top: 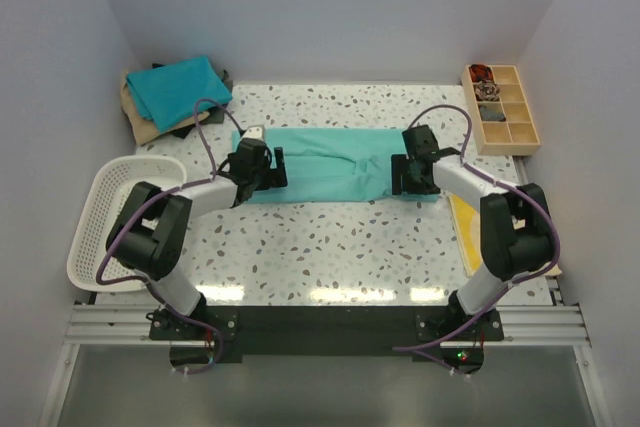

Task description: Fold and stack the t-shirts

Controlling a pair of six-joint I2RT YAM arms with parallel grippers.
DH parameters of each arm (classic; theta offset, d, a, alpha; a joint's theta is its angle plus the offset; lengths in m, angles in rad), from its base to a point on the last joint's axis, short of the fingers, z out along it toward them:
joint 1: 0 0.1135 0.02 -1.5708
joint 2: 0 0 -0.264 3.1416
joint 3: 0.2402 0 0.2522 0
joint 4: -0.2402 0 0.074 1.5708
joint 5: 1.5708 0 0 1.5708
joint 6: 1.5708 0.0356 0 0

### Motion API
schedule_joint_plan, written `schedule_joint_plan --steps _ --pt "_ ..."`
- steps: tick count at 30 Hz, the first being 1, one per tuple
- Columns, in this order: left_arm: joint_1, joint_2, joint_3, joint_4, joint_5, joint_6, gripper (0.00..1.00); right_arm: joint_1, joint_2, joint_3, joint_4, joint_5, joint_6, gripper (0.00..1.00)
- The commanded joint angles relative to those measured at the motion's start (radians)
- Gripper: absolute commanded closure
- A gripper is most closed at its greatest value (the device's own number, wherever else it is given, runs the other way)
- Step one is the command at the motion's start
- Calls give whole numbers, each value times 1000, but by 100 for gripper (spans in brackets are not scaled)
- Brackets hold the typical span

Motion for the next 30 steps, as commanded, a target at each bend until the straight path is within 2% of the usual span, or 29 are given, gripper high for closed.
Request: schedule_joint_plan --steps 1,10,16,18,22,26,30 --pt "-1 -43 -79 81 22 24 0 -39 -25 -22 54 -26 30 28" --pt "13 40 -56 47 2 68 0 -155 76 6 13 -7 8 27" --pt "28 74 -48 10 -58 139 0 -171 161 59 -26 45 -10 28" --pt "39 75 -54 22 -38 140 0 -172 172 72 -30 66 -19 29" --pt "39 69 -44 26 0 151 0 -169 117 44 22 30 -44 30" --pt "37 -23 -59 67 86 122 0 -171 -40 -3 85 -31 -59 28" --pt "17 -127 -59 128 163 91 0 -171 -121 1 118 -127 -33 26"
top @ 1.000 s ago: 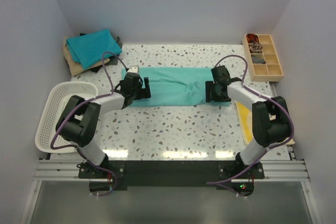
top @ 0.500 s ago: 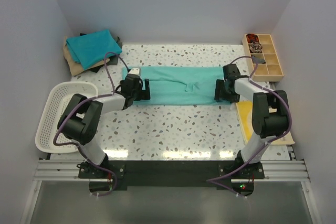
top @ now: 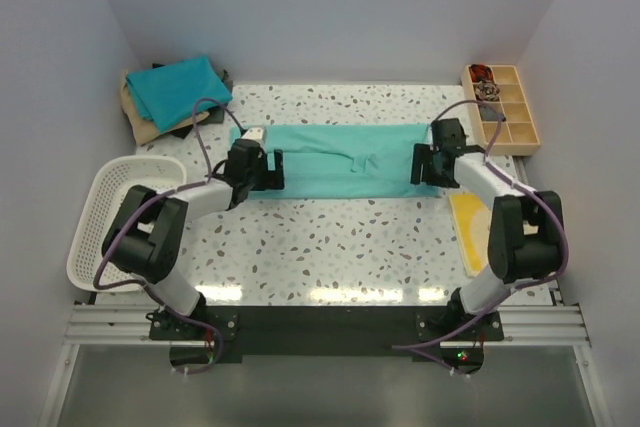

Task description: Fold and stack the t-shirts

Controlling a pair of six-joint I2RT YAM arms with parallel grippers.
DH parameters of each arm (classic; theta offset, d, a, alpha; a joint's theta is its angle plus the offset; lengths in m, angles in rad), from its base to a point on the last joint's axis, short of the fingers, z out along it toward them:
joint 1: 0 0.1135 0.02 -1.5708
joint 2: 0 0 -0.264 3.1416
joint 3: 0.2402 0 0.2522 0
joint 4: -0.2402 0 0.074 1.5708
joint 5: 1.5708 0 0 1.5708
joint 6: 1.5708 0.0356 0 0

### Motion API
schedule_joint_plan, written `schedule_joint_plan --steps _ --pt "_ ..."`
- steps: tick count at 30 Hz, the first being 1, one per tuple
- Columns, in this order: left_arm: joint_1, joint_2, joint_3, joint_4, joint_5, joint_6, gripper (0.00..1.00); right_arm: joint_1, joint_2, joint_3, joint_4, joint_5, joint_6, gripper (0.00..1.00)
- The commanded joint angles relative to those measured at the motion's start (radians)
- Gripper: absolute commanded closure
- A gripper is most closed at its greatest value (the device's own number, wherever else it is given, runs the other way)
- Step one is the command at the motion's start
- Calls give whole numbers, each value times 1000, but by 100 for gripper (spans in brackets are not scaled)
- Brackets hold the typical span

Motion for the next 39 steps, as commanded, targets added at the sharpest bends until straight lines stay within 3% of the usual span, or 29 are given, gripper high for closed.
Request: schedule_joint_plan --steps 1,5,17,24,27,33,39 --pt "-15 -145 4 78 97 -26 0 -1 -115 30 88 -107 18 25" --pt "-17 -122 36 119 100 -14 0 2 -51 87 106 -159 49 24" --pt "-14 149 160 254 81 -37 0 35 157 172 210 -294 98 24" --pt "-16 238 206 177 107 -75 0 40 267 250 83 -179 103 25" --pt "-32 229 177 135 168 -113 0 40 319 299 46 -141 109 25" --pt "-153 139 88 -10 148 -168 0 41 462 478 -67 -112 98 26" --pt "-273 -7 -87 -65 180 -267 0 55 590 688 -162 -181 36 25"
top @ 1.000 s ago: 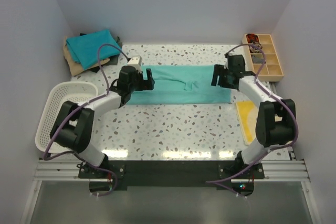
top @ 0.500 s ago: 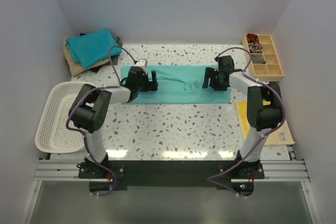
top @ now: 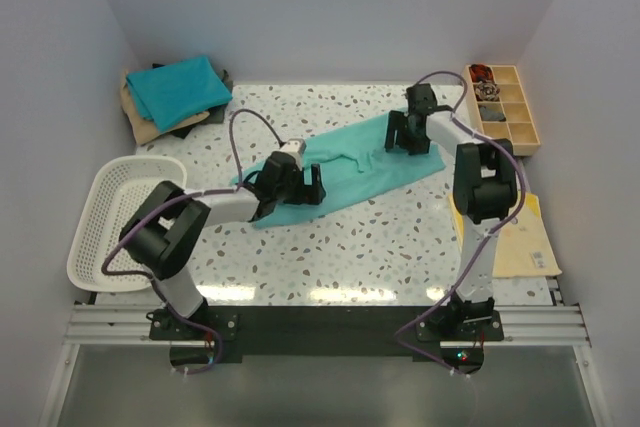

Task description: Fold and stack the t-shirts

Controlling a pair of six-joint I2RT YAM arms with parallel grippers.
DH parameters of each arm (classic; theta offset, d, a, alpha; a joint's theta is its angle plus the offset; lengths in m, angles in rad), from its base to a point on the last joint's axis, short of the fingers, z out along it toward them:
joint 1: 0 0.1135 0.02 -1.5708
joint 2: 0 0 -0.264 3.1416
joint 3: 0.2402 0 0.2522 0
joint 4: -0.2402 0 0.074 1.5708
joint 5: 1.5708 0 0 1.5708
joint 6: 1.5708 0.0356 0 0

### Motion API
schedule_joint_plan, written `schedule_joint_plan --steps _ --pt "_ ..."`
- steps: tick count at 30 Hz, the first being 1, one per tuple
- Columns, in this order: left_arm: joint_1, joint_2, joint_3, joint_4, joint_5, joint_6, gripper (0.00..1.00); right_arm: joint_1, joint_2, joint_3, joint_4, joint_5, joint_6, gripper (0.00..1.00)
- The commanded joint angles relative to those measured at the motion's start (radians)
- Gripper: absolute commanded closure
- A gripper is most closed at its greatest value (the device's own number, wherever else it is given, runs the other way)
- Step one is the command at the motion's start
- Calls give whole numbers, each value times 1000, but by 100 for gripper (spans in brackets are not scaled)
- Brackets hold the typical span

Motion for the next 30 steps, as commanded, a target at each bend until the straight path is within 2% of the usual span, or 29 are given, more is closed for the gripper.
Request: schedule_joint_plan --steps 1,4,6,11,13,17,19,22,23,24,27,29,30 --pt "-77 -105 -143 -156 67 -127 0 22 150 171 -144 -55 -56 25" --pt "-130 -175 -214 -185 95 -165 0 47 261 317 -205 -126 -104 25" --pt "-173 -221 -261 -187 153 -179 0 71 316 473 -294 -157 -139 24" --pt "-270 -258 -278 -218 256 -164 0 116 518 838 -437 -265 -194 20" --pt "-291 -269 -275 -187 365 -133 0 125 539 882 -408 -367 -207 18" --pt "-310 -329 -220 -216 341 -101 0 117 473 793 -220 -490 -175 18" --pt "-308 -378 -183 -271 212 -72 0 110 380 727 -128 -533 -153 17" --pt "-308 -444 -89 -303 30 -30 0 84 225 563 128 -561 -103 15" --pt "-307 -468 -68 -316 -10 -15 0 67 188 504 165 -574 -75 15" --pt "-302 -479 -47 -322 -111 17 0 59 162 486 187 -584 -70 15" --pt "-269 -496 13 -287 -237 101 0 41 76 430 183 -564 -78 14" --pt "-198 -463 47 -249 -243 122 0 37 7 344 184 -556 -96 14" --pt "-166 -441 57 -241 -195 129 0 36 -15 316 182 -523 -96 14"
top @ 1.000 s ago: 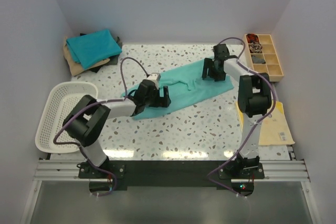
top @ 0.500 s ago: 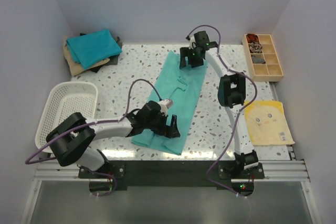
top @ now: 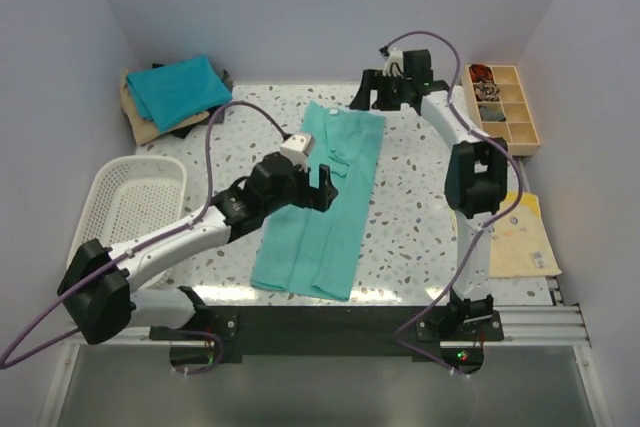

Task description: Fold and stack the t-shirts

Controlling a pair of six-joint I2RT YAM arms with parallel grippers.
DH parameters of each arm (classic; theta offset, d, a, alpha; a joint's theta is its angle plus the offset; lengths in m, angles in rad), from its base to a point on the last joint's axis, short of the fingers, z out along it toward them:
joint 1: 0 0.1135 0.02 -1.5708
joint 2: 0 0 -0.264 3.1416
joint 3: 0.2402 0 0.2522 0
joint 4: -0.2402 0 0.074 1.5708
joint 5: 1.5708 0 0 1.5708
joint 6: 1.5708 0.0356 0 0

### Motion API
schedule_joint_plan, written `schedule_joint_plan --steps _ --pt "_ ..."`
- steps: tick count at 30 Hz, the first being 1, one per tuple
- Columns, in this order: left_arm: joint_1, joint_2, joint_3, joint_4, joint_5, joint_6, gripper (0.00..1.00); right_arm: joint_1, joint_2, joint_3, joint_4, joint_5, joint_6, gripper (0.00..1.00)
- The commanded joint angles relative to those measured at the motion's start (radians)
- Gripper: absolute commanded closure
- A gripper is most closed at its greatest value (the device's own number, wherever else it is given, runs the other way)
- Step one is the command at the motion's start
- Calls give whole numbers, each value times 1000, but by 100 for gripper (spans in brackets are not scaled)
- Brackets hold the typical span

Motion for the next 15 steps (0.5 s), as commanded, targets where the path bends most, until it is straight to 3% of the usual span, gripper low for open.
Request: schedule_joint_plan --steps 1,8,15 --pt "155 58 90 60 -86 109 0 -13 -206 -115 88 6 3 14" --pt "214 263 60 325 -22 150 0 -9 -266 -390 159 18 20 14" --pt "227 382 61 493 128 153 0 -9 -287 -502 192 67 12 14"
